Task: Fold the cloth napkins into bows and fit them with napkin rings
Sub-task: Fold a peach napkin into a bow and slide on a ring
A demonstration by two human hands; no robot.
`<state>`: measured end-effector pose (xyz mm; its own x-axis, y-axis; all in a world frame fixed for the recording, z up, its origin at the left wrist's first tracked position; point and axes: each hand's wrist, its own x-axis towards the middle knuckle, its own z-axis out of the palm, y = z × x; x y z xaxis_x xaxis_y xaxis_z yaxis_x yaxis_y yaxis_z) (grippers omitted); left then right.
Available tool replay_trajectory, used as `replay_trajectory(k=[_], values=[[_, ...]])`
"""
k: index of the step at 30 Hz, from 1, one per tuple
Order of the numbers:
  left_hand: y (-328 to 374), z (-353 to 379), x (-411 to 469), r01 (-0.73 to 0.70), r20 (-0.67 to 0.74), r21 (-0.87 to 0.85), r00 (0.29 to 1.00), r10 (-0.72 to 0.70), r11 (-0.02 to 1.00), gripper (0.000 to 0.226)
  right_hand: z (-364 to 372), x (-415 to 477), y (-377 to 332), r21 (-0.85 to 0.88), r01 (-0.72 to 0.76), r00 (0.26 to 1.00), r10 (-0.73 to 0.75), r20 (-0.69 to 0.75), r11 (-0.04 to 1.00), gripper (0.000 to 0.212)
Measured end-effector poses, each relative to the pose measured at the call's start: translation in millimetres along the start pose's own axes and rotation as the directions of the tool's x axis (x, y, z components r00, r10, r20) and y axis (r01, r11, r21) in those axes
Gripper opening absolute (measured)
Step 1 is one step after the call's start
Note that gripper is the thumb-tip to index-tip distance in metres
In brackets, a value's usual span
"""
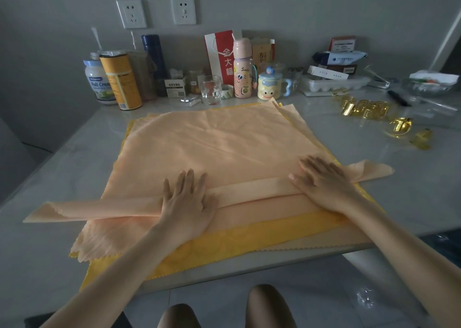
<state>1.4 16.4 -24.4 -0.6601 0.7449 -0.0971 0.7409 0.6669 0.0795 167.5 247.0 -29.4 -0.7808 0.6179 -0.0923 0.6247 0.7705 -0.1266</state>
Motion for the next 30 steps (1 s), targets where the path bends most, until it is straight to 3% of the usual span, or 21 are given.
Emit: replay_trajectory(k=[3,6,9,11,14,17,20,22,26,30], values=[[10,-12,-1,-0.046,-0.042,0.016,0.998,0.047,0.999,0.059,0,1,4,-0.007,-0.013,1.0,0.014,0.01,1.0,0.07],[39,-23,9,-0.315,-0.215,0.063,0.922,0.321,0.947,0.05,1,1,3,-0.011,-0.002,1.0,0.002,-0.008,1.0,0.069],[79,-25,25,-0.466,-0.234,-0.21,0.877,0.419,0.859,0.027,6,1,2,-0.006,0.006,1.0,-0.007,-0.029,1.0,0.068],[97,-21,35,-0.44,-0.174,-0.386,0.898,0.404,0.811,0.017,9,2,2,0.007,0.011,0.999,-0.01,-0.048,1.0,0.068],[106,-20,48,-0.348,-0.049,-0.39,0.932,0.358,0.852,0.02,9,0,5,0.097,0.025,0.992,-0.013,-0.122,0.995,0.061],[106,-26,56,-0.296,0.08,-0.472,0.924,0.375,0.83,0.025,1,-3,10,0.249,0.074,0.968,-0.009,-0.251,0.966,0.029],[107,-39,56,-0.111,0.242,-0.647,0.909,0.341,0.755,0.046,-9,-8,17,0.121,0.119,0.947,-0.076,-0.311,0.985,0.025],[105,-45,59,-0.023,0.327,-0.673,0.887,0.325,0.739,0.061,-23,-11,20,0.08,0.095,0.97,-0.074,-0.231,0.992,0.027],[104,-47,63,0.04,0.384,-0.712,0.858,0.341,0.701,0.066,-53,-14,15,0.148,0.042,0.99,-0.06,0.126,0.988,0.018],[98,-52,67,0.148,0.403,-0.799,0.851,0.337,0.583,0.058,-76,-22,-11,0.339,0.053,0.967,-0.133,0.218,0.939,0.006]])
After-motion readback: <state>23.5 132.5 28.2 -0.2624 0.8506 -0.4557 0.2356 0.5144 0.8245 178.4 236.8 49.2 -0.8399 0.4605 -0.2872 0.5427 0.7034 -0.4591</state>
